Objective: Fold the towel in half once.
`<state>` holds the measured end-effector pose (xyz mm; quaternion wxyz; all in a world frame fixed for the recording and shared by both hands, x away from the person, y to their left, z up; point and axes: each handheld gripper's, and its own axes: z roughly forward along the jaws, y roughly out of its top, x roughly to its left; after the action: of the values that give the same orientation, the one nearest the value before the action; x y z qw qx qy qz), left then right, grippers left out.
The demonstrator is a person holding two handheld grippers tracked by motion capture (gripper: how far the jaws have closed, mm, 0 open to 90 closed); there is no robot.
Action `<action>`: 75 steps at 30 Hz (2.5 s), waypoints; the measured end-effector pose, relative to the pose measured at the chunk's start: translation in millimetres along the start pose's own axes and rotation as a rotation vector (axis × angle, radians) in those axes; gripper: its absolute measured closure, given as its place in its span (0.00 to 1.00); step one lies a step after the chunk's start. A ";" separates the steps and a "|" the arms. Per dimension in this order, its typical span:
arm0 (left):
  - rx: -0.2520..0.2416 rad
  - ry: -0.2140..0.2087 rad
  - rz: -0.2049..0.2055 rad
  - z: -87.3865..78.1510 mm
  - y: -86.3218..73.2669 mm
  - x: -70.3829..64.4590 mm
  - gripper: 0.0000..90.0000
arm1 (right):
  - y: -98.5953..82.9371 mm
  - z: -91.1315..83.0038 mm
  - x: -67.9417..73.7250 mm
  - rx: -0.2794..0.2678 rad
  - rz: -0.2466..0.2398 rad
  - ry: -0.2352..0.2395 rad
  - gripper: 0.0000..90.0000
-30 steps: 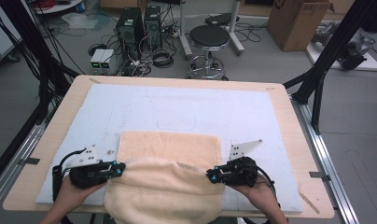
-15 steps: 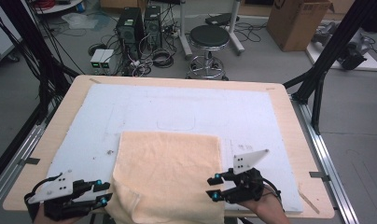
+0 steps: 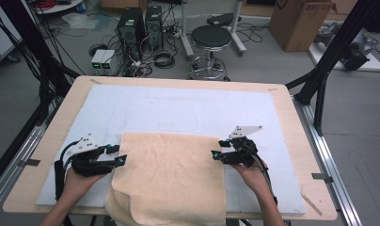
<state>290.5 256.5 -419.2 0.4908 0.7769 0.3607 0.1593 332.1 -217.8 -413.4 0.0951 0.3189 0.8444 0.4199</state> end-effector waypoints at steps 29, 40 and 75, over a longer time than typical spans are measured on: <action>0.165 0.102 -0.126 67.7 24.1 40.3 0.92 | 15.8 33.9 -45.2 0.075 0.068 -0.006 0.96; 0.089 0.159 -0.134 96.6 81.1 59.4 0.93 | 74.3 13.2 -83.5 0.058 0.051 -0.172 0.97; 0.008 0.011 0.014 47.4 53.3 32.2 0.59 | 40.4 -7.2 -42.3 -0.027 -0.031 -0.045 0.55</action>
<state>362.7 235.1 -397.9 0.4843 0.7806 0.3587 0.1657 380.4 -230.7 -382.3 0.1251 0.3140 0.8410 0.4225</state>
